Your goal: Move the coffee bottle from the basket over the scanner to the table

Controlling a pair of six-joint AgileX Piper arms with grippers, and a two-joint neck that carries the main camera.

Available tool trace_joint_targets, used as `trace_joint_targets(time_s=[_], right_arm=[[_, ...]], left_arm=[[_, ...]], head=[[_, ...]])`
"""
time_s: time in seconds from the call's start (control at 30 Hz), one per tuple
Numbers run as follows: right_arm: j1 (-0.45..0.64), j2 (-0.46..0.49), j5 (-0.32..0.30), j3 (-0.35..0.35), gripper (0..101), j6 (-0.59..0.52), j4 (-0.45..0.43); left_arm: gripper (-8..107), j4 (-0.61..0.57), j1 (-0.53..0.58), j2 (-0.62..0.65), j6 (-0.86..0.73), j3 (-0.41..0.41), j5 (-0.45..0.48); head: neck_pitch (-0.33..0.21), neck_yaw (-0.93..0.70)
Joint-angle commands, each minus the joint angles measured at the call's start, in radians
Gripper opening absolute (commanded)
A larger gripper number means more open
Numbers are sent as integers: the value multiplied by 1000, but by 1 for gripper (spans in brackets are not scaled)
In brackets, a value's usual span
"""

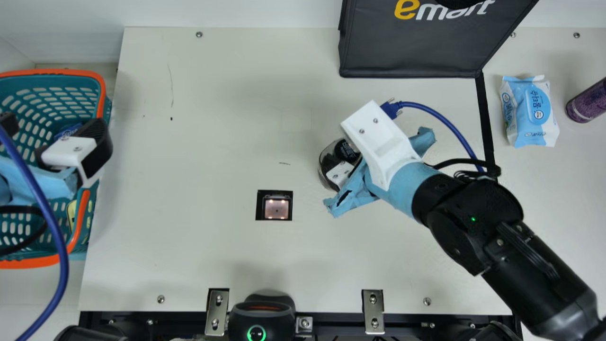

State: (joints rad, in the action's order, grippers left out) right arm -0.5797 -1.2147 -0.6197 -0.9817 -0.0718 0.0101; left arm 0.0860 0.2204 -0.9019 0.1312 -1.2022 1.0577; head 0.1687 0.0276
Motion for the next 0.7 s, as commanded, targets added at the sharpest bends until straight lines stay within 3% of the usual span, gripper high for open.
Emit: trace_joint_targets(time_s=[0.0, 0.1, 0.33, 0.67], right_arm=[[-6, 19, -7, -2, 0, 14, -9], [-12, 46, -20, -7, 0, 32, -25], [25, 79, -60, -25, 0, 91, -68], [308, 98, -134, -62, 0, 140, -50]], left_arm=[[90, 0, 0, 0, 0, 0, 0], [90, 0, 0, 0, 0, 0, 0], [90, 0, 0, 0, 0, 0, 0], [90, 0, 0, 0, 0, 0, 0]], head=[[-30, 0], [-30, 0], [-30, 163], [-30, 349]])
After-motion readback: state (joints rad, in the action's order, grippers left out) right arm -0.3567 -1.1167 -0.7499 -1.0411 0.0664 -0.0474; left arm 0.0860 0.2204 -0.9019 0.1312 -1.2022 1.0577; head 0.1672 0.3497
